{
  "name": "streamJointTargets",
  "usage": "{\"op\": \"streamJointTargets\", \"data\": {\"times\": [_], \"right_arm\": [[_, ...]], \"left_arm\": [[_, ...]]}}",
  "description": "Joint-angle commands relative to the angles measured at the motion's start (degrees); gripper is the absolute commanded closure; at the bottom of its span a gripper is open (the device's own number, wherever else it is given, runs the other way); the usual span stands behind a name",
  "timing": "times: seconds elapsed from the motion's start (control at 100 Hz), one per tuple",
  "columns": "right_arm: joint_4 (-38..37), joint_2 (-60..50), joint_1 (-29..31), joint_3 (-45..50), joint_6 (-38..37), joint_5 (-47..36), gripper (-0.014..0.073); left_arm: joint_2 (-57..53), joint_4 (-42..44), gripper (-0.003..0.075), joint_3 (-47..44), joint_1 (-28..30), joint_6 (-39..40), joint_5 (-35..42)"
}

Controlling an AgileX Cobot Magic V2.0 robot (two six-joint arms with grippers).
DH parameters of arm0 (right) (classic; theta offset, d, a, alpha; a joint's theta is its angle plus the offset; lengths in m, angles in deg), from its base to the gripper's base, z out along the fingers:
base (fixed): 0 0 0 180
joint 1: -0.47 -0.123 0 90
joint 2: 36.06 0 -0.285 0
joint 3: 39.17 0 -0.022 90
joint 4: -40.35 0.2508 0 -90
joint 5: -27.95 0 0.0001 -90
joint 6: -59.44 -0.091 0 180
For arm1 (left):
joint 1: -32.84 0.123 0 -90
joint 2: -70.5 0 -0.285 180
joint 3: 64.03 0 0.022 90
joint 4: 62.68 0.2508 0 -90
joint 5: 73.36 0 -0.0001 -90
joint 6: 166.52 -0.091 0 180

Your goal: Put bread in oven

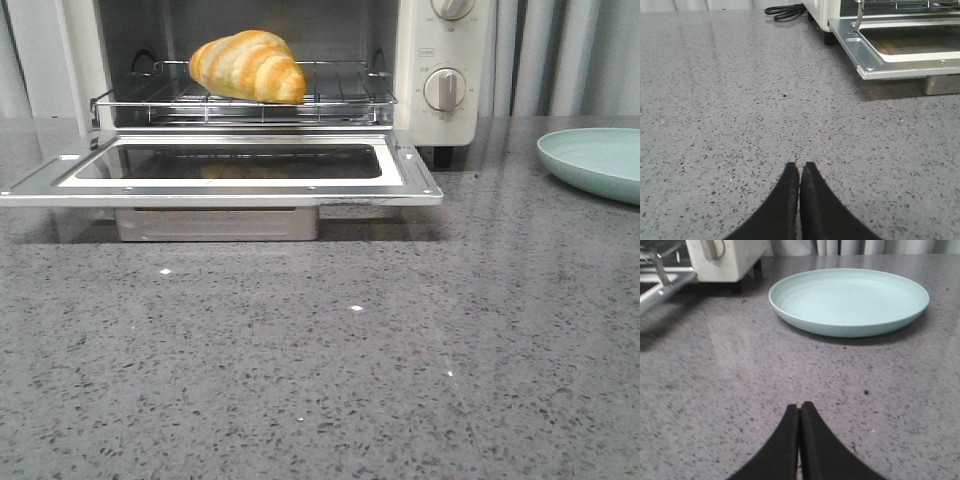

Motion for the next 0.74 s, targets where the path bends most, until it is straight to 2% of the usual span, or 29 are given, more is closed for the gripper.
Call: {"op": "streamJointTargets", "data": {"times": [0.0,0.07,0.73], "right_arm": [[0.47,-0.60,1.17,1.41,2.60,-1.42,0.0641],[0.47,-2.88,1.26,1.51,2.77,3.56,0.0641],[0.10,-2.73,1.26,1.51,4.34,3.03,0.0641]], "left_arm": [[-1.58,-0.18,0.0741,-1.17,0.07,0.43,4.17],[-1.58,-0.18,0.0741,-1.17,0.07,0.43,4.17],[-1.58,-0.18,0.0741,-1.17,0.07,0.43,4.17]]}}
